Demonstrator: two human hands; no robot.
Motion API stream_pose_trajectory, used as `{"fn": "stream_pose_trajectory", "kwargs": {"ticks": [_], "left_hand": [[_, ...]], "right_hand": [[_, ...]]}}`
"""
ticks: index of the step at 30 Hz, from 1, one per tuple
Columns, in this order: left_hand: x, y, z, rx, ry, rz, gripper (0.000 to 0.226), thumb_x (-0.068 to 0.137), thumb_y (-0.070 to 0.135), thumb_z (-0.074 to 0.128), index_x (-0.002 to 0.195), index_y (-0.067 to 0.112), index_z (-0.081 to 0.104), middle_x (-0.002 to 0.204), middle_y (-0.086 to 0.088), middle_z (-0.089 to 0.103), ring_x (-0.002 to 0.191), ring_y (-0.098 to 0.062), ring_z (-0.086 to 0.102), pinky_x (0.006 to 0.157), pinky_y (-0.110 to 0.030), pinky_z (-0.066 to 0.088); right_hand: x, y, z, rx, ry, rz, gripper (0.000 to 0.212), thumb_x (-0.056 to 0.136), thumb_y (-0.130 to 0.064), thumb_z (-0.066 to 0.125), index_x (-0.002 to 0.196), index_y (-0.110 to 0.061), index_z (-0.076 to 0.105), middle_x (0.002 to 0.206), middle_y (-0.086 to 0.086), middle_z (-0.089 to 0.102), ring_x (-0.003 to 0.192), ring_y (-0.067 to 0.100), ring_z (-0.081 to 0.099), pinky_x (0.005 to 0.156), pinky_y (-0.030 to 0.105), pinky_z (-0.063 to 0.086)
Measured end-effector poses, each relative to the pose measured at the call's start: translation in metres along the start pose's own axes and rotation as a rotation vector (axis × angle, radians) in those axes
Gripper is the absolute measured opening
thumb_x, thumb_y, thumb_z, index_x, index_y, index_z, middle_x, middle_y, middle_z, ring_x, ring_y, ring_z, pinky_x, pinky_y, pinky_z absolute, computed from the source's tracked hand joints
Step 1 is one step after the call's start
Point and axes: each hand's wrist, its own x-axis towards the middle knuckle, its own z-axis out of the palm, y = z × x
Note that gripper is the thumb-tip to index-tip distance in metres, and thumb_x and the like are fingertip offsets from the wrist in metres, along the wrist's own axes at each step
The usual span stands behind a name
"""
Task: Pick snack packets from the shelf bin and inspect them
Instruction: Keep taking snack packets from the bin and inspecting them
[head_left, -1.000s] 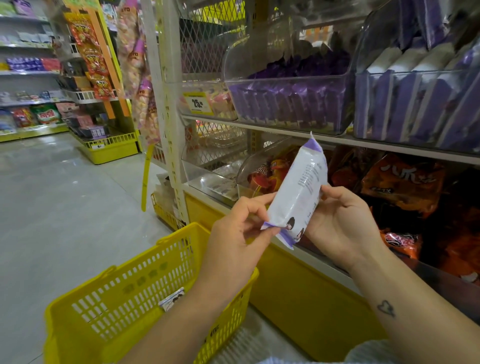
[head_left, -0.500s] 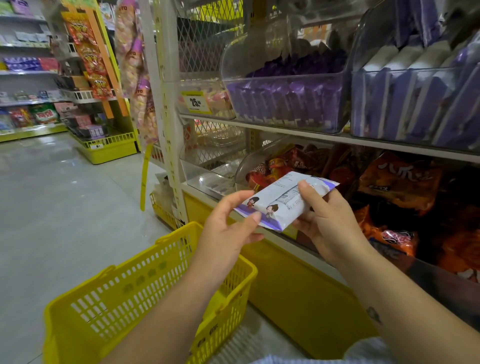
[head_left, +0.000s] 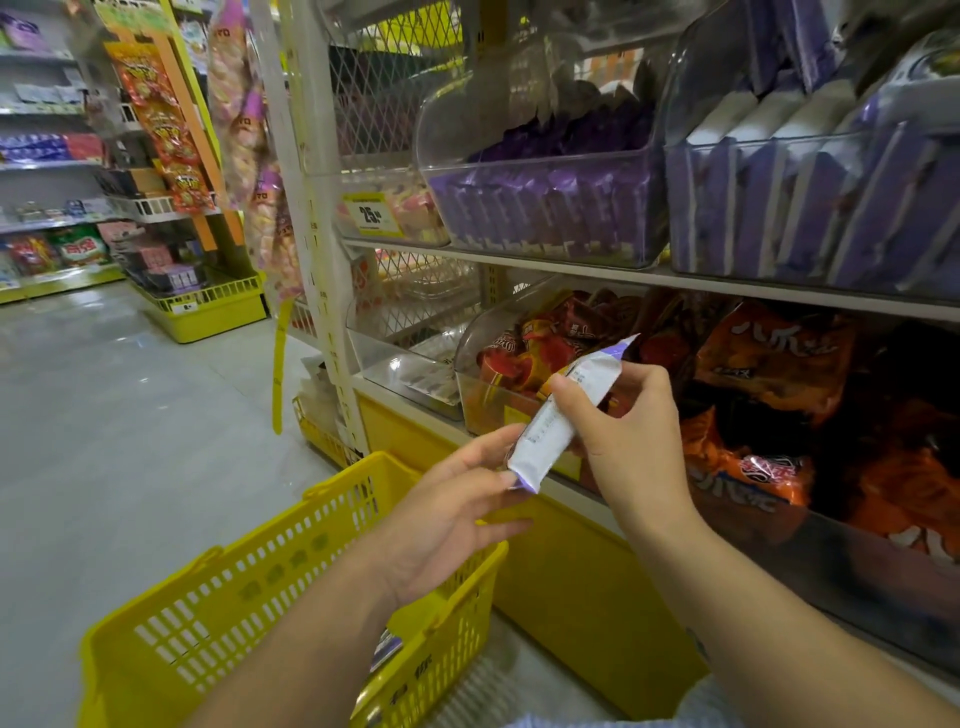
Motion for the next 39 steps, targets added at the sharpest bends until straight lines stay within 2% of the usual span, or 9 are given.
{"fn": "stream_pose_trajectory", "kwargs": {"ticks": [4, 6, 9, 13, 18, 21, 25, 31, 39], "left_hand": [[-0.001, 0.003, 0.007, 0.082, -0.019, 0.051, 0.054, 0.069, 0.042, 0.076, 0.121, 0.046, 0.060, 0.125, 0.002, 0.064, 0.109, -0.021, 0.063, 0.088, -0.041, 0.052], [-0.002, 0.004, 0.014, 0.179, 0.000, 0.087, 0.040, 0.074, 0.046, 0.075, 0.112, 0.053, 0.062, 0.124, 0.006, 0.066, 0.113, -0.019, 0.064, 0.089, -0.041, 0.052], [-0.002, 0.005, 0.022, 0.084, 0.031, 0.139, 0.026, 0.084, 0.038, 0.066, 0.109, 0.040, 0.066, 0.116, -0.001, 0.071, 0.105, -0.019, 0.068, 0.078, -0.032, 0.057], [-0.005, 0.026, 0.026, -0.109, 0.165, 0.226, 0.041, 0.081, 0.030, 0.061, 0.122, 0.021, 0.060, 0.110, -0.008, 0.073, 0.098, -0.026, 0.071, 0.069, -0.034, 0.059], [-0.003, 0.069, 0.056, -0.089, 0.231, 0.333, 0.029, 0.090, 0.028, 0.057, 0.117, 0.018, 0.065, 0.105, -0.009, 0.075, 0.092, -0.027, 0.073, 0.073, -0.039, 0.060], [0.003, 0.101, 0.087, -0.038, 0.184, 0.337, 0.024, 0.098, 0.031, 0.051, 0.112, 0.020, 0.068, 0.101, -0.005, 0.076, 0.091, -0.023, 0.073, 0.072, -0.037, 0.059], [0.019, 0.144, 0.126, 0.104, 0.150, 0.318, 0.034, 0.101, 0.039, 0.044, 0.115, 0.018, 0.067, 0.113, -0.002, 0.072, 0.110, -0.020, 0.065, 0.100, -0.046, 0.047], [0.051, 0.196, 0.162, 0.675, 0.178, 0.502, 0.038, 0.101, 0.047, 0.036, 0.099, 0.022, 0.065, 0.092, 0.001, 0.064, 0.075, -0.018, 0.061, 0.078, -0.036, 0.046], [0.101, 0.220, 0.175, 1.247, 0.287, 0.820, 0.029, 0.097, 0.030, 0.052, 0.124, 0.029, 0.060, 0.117, 0.009, 0.056, 0.108, -0.013, 0.058, 0.094, -0.039, 0.049]], "right_hand": [[-0.009, -0.005, 0.003, 0.019, -0.222, -0.066, 0.032, 0.084, -0.019, 0.072, 0.107, -0.030, 0.053, 0.086, -0.015, 0.071, 0.081, 0.022, 0.071, 0.067, 0.041, 0.060], [-0.013, -0.007, 0.004, 0.040, -0.383, -0.109, 0.028, 0.091, -0.015, 0.062, 0.116, -0.028, 0.059, 0.115, -0.018, 0.065, 0.104, 0.007, 0.066, 0.084, 0.034, 0.058], [-0.017, -0.015, 0.000, -0.038, -0.497, -0.162, 0.028, 0.096, -0.011, 0.054, 0.111, -0.031, 0.067, 0.135, -0.022, 0.050, 0.124, -0.013, 0.046, 0.104, 0.021, 0.043], [-0.016, -0.040, -0.016, -0.301, -0.404, -0.264, 0.037, 0.091, -0.014, 0.063, 0.120, -0.038, 0.058, 0.141, -0.017, 0.043, 0.135, 0.002, 0.039, 0.110, 0.036, 0.038], [-0.016, -0.102, -0.031, -0.370, -0.564, -0.255, 0.062, 0.087, -0.017, 0.070, 0.134, -0.045, 0.042, 0.122, -0.027, 0.056, 0.099, -0.004, 0.061, 0.088, 0.019, 0.051], [-0.005, -0.148, -0.042, -0.552, -0.538, -0.342, 0.067, 0.081, -0.028, 0.075, 0.141, -0.032, 0.044, 0.130, -0.014, 0.057, 0.113, -0.002, 0.057, 0.101, 0.025, 0.046], [0.015, -0.211, -0.069, -0.780, -0.534, -0.360, 0.078, 0.069, -0.042, 0.079, 0.139, -0.029, 0.048, 0.130, -0.016, 0.057, 0.117, -0.004, 0.054, 0.104, 0.023, 0.042], [0.063, -0.286, -0.116, -0.780, -0.345, -0.293, 0.032, 0.071, -0.027, 0.079, 0.100, -0.021, 0.068, 0.091, 0.012, 0.074, 0.061, 0.010, 0.065, 0.062, 0.027, 0.056], [0.136, -0.295, -0.146, -1.225, -0.180, -0.311, 0.018, 0.082, -0.033, 0.072, 0.093, -0.028, 0.059, 0.085, -0.009, 0.065, 0.069, 0.004, 0.065, 0.060, 0.018, 0.052]]}}
